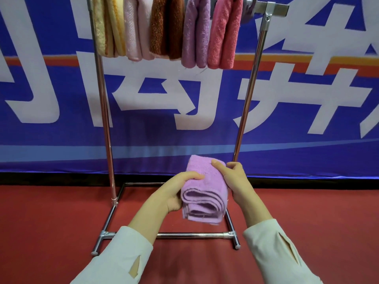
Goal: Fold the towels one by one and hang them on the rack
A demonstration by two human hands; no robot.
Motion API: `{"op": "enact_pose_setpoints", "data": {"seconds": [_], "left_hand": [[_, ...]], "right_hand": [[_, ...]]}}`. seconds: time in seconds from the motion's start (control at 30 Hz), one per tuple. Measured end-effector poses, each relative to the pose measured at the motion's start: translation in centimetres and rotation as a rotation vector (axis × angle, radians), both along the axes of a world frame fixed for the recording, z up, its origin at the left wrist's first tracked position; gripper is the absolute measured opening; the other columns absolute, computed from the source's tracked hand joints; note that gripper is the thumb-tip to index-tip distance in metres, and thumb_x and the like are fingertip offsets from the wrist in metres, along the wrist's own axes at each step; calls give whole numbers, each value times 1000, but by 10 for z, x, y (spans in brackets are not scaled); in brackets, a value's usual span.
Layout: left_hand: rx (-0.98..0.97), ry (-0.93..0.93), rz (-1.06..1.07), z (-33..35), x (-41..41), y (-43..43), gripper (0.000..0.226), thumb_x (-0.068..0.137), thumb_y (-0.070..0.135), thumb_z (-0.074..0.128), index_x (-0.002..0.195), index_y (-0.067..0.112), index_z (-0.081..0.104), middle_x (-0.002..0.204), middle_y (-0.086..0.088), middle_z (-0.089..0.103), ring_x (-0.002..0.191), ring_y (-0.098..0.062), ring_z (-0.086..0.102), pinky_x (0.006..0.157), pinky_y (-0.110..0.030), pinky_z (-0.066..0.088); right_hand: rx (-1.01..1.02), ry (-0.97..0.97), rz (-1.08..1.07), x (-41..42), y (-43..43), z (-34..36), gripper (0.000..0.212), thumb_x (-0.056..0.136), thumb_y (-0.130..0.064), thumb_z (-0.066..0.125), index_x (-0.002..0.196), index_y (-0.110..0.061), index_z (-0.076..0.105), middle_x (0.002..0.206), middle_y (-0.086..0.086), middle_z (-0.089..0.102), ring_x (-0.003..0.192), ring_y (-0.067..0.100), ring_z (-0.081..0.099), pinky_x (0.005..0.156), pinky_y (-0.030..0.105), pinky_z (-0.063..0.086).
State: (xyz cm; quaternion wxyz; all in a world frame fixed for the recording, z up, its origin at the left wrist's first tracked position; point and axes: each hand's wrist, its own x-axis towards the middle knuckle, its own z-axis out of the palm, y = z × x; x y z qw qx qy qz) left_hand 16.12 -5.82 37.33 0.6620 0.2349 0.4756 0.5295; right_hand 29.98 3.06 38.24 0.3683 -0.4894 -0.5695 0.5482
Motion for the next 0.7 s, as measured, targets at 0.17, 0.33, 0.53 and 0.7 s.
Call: {"op": "enact_pose_setpoints", "data": {"seconds": [0.17, 0.33, 0.53, 0.7], "left_hand": [[9, -40, 172, -1, -8, 4, 40, 84, 13, 63, 121, -2, 61, 111, -20, 69, 99, -34, 66, 93, -44, 51], [8, -47, 199, -2, -11, 4, 45, 83, 21, 67, 121, -2, 61, 112, -22, 68, 98, -35, 67, 87, -44, 55], [55, -81, 185, -3, -12, 1, 40, 88, 24, 63, 120, 0, 61, 109, -19, 70, 94, -33, 70, 84, -44, 55], [83, -156, 177, -5, -15, -1, 44, 86, 31, 63, 116, -2, 63, 110, -19, 70, 90, -32, 71, 81, -43, 54]], "right_hand": [[98, -180, 31, -2, -5, 5, 58, 76, -52, 75, 104, -14, 41, 108, 4, 52, 96, 21, 56, 77, 33, 49], [81, -315, 229, -6, -13, 2, 53, 72, -54, 77, 70, -16, 41, 66, 0, 43, 49, 8, 40, 38, 16, 30], [17, -287, 311, -5, -22, 6, 41, 74, -35, 81, 91, -5, 59, 79, 5, 64, 61, 14, 59, 50, 23, 44], [-163, 118, 403, -3, -26, 15, 14, 89, 2, 62, 77, -5, 62, 74, 9, 67, 60, 16, 65, 58, 25, 55]]}}
